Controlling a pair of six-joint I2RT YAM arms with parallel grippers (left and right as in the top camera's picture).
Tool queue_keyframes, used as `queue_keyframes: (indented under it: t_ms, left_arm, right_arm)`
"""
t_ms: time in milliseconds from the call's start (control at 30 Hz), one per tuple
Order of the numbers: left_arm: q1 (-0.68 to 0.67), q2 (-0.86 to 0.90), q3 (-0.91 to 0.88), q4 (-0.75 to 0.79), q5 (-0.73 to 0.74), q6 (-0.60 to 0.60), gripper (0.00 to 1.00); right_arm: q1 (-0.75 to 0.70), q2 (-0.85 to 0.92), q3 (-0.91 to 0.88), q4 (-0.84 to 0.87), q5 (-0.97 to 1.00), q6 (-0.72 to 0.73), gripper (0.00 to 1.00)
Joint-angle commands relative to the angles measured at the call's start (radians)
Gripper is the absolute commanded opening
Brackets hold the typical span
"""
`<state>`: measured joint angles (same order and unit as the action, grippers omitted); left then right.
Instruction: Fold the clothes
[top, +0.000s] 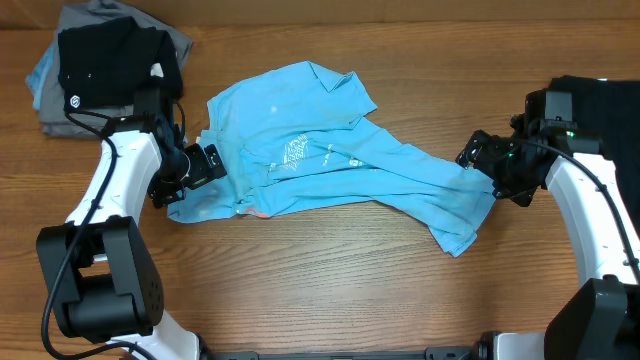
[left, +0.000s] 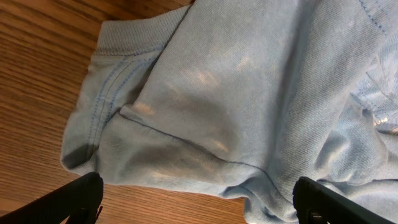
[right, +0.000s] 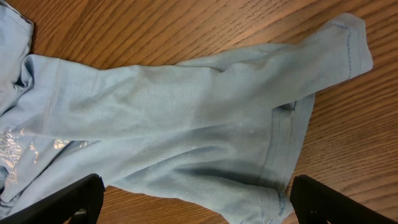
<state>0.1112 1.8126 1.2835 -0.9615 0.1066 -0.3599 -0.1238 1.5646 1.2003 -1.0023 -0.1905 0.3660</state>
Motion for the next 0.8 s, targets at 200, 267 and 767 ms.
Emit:
queue_keyframes:
  t_ms: [200,267,767]
  left_arm:
    - [0.0,0.011,-0.003,-0.004,-0.01,0.021,1.0]
    - [0.0,0.011,-0.003,-0.016,-0.01,0.024,1.0]
    - [0.0,-0.05,0.059,-0.142,-0.111,0.146,0.98]
  right_arm:
    - [0.002,0.001,-0.005,0.006,0.01,0.004,1.0]
    - [0.002,0.001,-0.005,0.007,0.01,0.004,1.0]
    - [0.002,0.001,-0.005,0.396,0.017,0.005,1.0]
